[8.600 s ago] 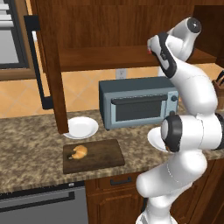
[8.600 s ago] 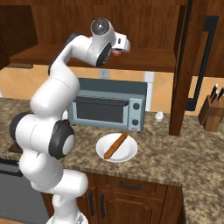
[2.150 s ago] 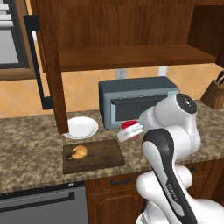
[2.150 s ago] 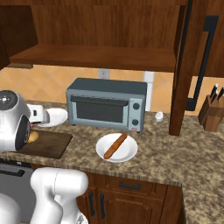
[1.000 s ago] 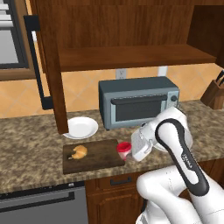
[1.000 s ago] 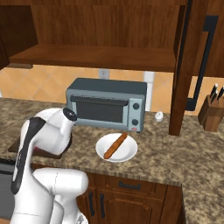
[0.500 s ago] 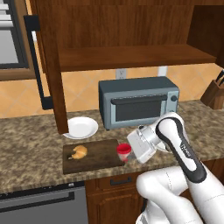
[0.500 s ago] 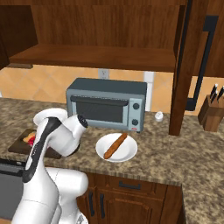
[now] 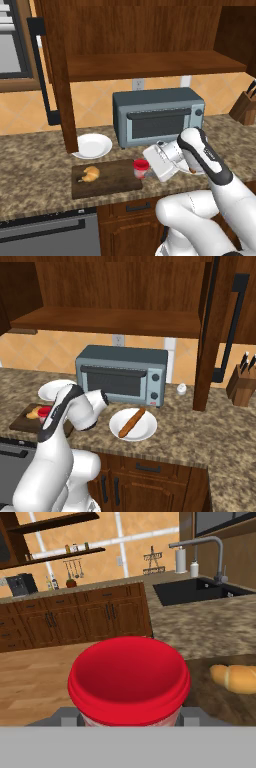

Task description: From the different types of pastries on the counter, select a croissant and place it on the cutting board. Then retrieve a jar of jam from the cabinet and place it alongside the croissant on the cutting board.

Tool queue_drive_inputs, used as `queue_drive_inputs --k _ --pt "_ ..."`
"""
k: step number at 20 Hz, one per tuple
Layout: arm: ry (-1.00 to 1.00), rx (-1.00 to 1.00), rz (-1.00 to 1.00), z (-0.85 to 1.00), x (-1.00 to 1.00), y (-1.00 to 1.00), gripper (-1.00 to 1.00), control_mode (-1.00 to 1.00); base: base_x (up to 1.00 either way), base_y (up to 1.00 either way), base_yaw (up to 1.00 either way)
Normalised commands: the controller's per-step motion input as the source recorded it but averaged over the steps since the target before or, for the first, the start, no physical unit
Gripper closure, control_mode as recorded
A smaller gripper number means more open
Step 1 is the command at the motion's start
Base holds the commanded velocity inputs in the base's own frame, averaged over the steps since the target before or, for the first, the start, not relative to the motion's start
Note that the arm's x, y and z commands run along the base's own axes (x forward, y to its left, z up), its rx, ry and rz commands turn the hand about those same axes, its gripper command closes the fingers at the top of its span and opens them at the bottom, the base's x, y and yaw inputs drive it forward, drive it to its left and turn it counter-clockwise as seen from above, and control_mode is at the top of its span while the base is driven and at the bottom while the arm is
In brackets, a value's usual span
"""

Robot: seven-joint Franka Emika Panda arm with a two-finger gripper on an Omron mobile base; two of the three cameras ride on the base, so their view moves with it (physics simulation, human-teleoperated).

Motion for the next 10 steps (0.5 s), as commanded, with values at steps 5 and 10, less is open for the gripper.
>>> queue_drive_inputs --k 5,10 --pt "0.0 0.04 0.0 -0.35 0.55 0.31 1.0 -1.0 0.0 0.0 0.0" --pt "-0.02 0.0 0.0 -0.42 0.42 0.28 1.0 -1.0 0.0 0.0 0.0"
